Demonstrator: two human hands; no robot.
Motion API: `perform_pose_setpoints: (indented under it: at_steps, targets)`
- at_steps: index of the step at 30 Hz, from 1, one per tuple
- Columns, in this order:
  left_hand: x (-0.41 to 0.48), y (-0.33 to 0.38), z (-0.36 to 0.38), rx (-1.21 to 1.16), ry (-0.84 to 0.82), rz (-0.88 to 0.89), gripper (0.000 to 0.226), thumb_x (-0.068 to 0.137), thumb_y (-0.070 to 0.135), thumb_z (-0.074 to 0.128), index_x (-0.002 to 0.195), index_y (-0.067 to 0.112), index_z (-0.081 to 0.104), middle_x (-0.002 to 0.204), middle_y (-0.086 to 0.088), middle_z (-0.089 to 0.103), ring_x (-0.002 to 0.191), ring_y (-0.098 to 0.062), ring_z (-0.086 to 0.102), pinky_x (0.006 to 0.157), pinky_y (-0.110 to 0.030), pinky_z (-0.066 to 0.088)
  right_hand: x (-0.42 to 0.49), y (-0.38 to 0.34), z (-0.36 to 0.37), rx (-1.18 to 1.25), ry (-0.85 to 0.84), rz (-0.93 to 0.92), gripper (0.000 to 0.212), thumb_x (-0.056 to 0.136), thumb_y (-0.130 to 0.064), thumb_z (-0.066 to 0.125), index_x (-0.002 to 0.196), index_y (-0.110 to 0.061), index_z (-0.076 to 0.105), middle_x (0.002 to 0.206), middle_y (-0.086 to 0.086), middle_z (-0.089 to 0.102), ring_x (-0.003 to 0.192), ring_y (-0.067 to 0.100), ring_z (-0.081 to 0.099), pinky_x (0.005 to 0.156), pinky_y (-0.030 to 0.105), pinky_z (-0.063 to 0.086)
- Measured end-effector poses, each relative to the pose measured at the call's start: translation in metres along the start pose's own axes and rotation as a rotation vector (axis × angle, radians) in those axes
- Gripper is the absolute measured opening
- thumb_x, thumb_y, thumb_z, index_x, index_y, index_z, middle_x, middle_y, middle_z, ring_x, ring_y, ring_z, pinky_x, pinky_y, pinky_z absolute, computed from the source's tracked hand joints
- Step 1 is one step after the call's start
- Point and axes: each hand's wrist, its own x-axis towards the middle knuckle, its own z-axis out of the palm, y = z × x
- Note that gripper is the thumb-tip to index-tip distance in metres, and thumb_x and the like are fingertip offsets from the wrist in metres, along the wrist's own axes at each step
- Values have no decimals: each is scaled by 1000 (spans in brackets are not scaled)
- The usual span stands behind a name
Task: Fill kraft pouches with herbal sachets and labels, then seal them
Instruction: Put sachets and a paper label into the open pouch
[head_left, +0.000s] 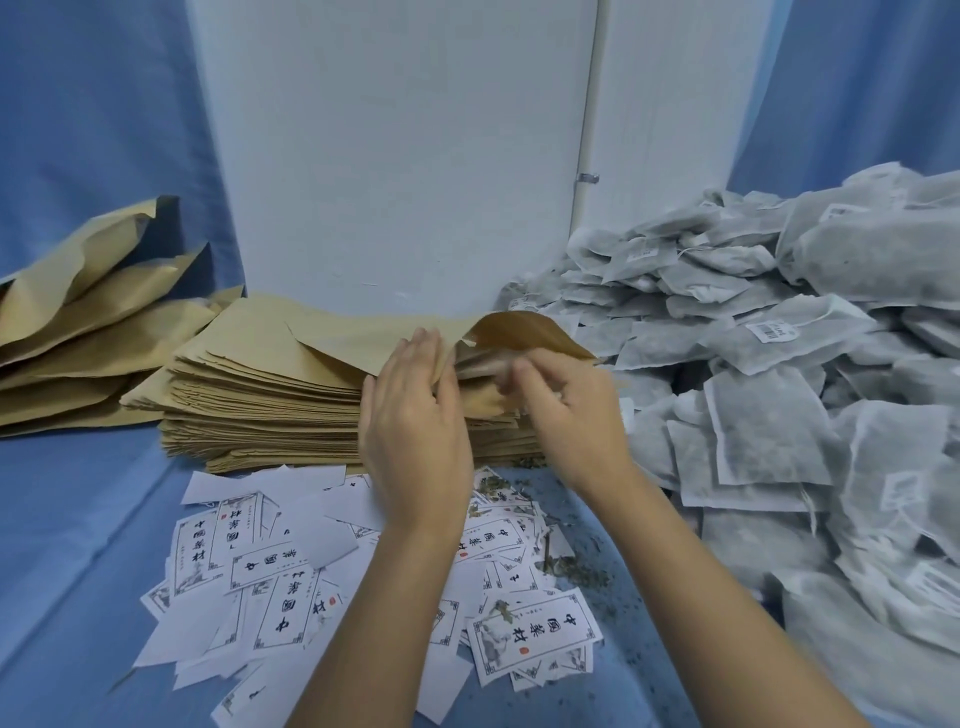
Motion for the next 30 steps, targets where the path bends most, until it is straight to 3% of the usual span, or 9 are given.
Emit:
perform_pose_setpoints:
  at_steps: [4, 6, 8, 10, 18, 21, 25, 28, 30]
  targets:
    - [7, -5, -6, -65, -9, -111, 33, 97, 24, 50, 124, 8, 62, 124, -4, 63, 120, -18, 55, 100, -44, 46, -2, 15, -6, -214, 266, 133, 33, 77, -30, 40, 55, -8, 47, 51, 8, 51, 53, 27, 44, 50, 38, 34]
    - [10, -7, -8, -95, -8, -152, 33, 98, 23, 48, 125, 8, 61, 125, -4, 62, 122, -17, 54, 101, -40, 44, -1, 28, -9, -413, 158, 194, 32, 80, -29, 43, 53, -13, 47, 58, 2, 52, 62, 22, 46, 54, 34, 32]
    - [12, -7, -9, -116, -5, -172, 33, 98, 22, 48, 125, 7, 60, 125, -4, 62, 122, -16, 53, 102, -39, 44, -2, 44, -10, -696, -47, 210, 27, 87, -23, 47, 76, -14, 69, 99, 1, 65, 102, 22, 51, 80, 37, 41]
    - [13, -6, -9, -114, -2, -172, 32, 98, 21, 49, 125, 7, 61, 124, -5, 63, 122, -17, 54, 102, -39, 44, -5, 56, -11, -834, -203, 244, 30, 92, -21, 46, 105, -15, 72, 140, 1, 50, 134, 23, 32, 106, 38, 31]
    - [13, -7, -10, -103, -7, -178, 32, 98, 22, 48, 124, 9, 61, 124, -3, 63, 121, -16, 54, 101, -33, 44, -13, 76, -10, -871, -404, 375, 36, 96, -22, 41, 125, -29, 62, 157, 2, 25, 143, 25, 16, 114, 40, 17]
    - [14, -7, -10, -101, -2, -186, 32, 98, 23, 48, 124, 9, 62, 124, -3, 63, 120, -15, 54, 99, -27, 42, -14, 75, -9, -796, -319, 384, 40, 96, -22, 41, 132, -25, 55, 149, 4, 39, 134, 27, 30, 107, 39, 26]
    - [15, -9, -11, -118, -7, -183, 33, 98, 23, 48, 124, 7, 61, 124, -5, 63, 120, -16, 54, 99, -24, 41, -8, 67, -16, -811, -24, 257, 31, 91, -23, 46, 110, -16, 69, 116, 4, 63, 111, 27, 48, 90, 36, 36]
    - [15, -10, -11, -125, -7, -183, 33, 98, 23, 48, 124, 7, 61, 124, -6, 63, 121, -16, 54, 100, -24, 41, -8, 67, -19, -948, -208, 359, 33, 90, -35, 46, 92, -13, 70, 98, 6, 62, 103, 27, 53, 91, 36, 37]
    - [15, -11, -11, -129, -6, -190, 33, 98, 24, 48, 124, 8, 61, 125, -5, 62, 120, -15, 54, 99, -20, 39, -11, 69, -18, -1005, -376, 432, 38, 87, -44, 51, 100, -13, 70, 111, 5, 59, 111, 25, 50, 103, 41, 32]
